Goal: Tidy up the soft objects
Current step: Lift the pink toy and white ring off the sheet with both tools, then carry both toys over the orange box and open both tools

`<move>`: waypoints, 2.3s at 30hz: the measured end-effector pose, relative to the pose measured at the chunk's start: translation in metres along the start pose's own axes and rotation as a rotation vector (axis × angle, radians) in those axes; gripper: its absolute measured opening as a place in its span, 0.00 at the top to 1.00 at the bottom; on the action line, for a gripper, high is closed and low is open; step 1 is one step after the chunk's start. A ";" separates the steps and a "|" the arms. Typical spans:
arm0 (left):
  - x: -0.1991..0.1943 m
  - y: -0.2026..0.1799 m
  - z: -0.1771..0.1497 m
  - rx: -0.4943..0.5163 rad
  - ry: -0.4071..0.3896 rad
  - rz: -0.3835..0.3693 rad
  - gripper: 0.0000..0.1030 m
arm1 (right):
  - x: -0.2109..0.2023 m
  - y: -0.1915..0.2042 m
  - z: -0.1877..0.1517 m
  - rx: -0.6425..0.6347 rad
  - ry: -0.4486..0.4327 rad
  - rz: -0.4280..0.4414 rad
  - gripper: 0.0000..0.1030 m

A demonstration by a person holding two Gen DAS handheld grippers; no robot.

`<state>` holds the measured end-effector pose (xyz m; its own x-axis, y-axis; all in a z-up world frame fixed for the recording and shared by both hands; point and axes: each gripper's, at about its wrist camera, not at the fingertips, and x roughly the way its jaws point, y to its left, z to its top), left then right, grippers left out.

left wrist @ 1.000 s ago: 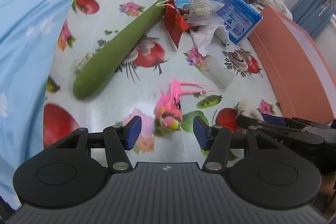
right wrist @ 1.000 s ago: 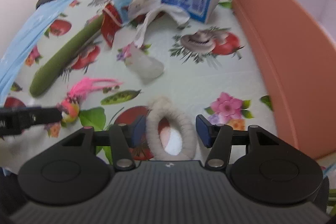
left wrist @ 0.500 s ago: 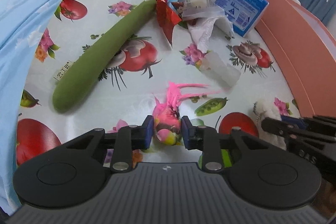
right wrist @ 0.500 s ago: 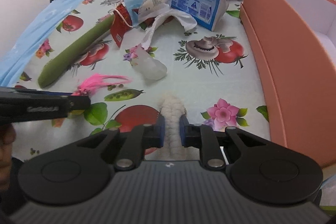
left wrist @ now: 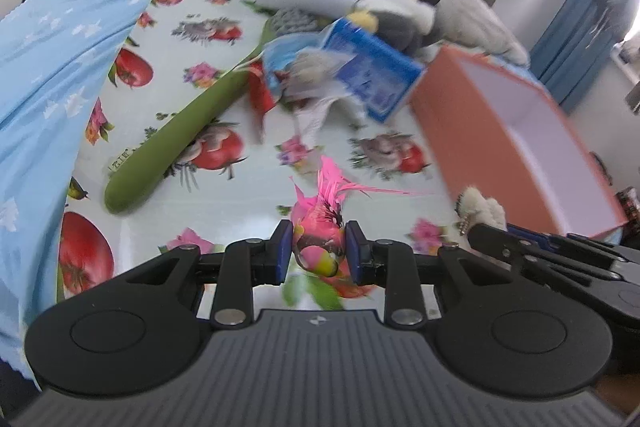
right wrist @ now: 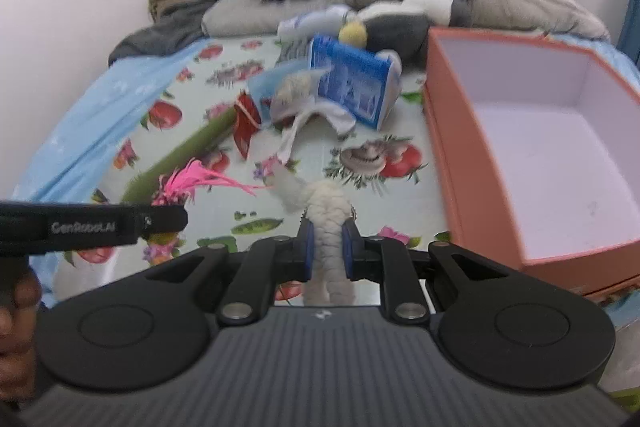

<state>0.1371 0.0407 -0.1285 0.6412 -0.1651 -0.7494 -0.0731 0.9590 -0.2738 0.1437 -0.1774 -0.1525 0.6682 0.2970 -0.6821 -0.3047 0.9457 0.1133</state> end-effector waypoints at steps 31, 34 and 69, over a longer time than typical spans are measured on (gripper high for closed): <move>-0.109 -0.105 -0.002 0.080 -0.081 -0.247 0.68 | -0.168 -0.033 -0.001 0.120 -0.218 -0.077 0.83; -0.102 -0.121 0.001 0.099 -0.063 -0.274 0.68 | -0.175 -0.043 -0.004 0.143 -0.212 -0.105 0.83; 0.165 -0.268 0.110 0.254 0.182 -0.256 0.68 | -0.007 -0.232 0.054 0.262 0.016 -0.161 0.81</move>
<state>0.3468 -0.2185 -0.1122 0.4669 -0.4224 -0.7769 0.2772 0.9042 -0.3250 0.2463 -0.3923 -0.1352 0.6821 0.1404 -0.7176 -0.0089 0.9829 0.1838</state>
